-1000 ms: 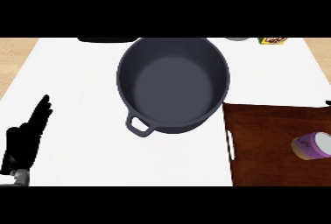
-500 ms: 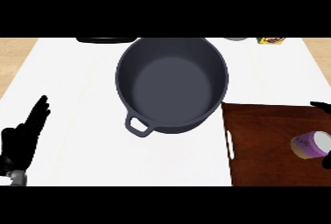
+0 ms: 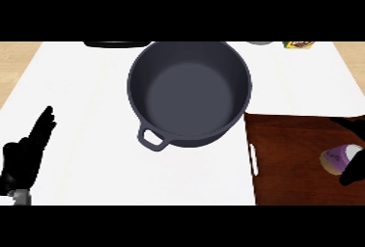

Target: Pick the can from the tray and place it in the pot

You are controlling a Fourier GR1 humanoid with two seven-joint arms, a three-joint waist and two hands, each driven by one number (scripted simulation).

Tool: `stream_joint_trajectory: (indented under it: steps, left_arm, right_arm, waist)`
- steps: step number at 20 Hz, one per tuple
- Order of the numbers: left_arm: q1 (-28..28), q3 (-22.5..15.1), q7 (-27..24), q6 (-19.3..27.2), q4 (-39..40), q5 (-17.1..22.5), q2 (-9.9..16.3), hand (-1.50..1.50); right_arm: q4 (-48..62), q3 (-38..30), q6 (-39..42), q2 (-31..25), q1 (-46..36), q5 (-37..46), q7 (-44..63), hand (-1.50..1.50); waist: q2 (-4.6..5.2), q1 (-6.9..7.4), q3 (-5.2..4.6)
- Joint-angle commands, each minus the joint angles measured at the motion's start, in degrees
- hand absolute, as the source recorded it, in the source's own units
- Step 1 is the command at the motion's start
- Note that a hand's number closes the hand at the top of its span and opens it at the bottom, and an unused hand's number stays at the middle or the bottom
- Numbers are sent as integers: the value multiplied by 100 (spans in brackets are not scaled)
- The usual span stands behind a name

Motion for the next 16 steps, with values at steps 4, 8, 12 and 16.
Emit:
stream_joint_trajectory:
  steps: [4, 8, 12, 16]
  left_arm:
    - [-295, 317, -474, -217, 676, -148, -116, 0]
    - [124, 106, 138, -171, -314, -305, -295, 0]
    - [-496, 376, 224, -235, 216, -313, -210, 0]
    - [-155, 276, -111, -261, 183, -422, -401, 0]
  right_arm:
    - [302, -192, -11, 230, -70, 487, -337, -150]
    - [773, -30, -267, 645, -231, 877, -311, -150]
    - [500, -151, 22, 299, 212, 920, -855, 150]
    - [1500, -102, -463, 137, -212, 1390, -1948, 150]
  waist:
    - [3, -21, -1]
    - [3, 18, 1]
    - [-1, -39, -1]
    - [9, 6, 2]
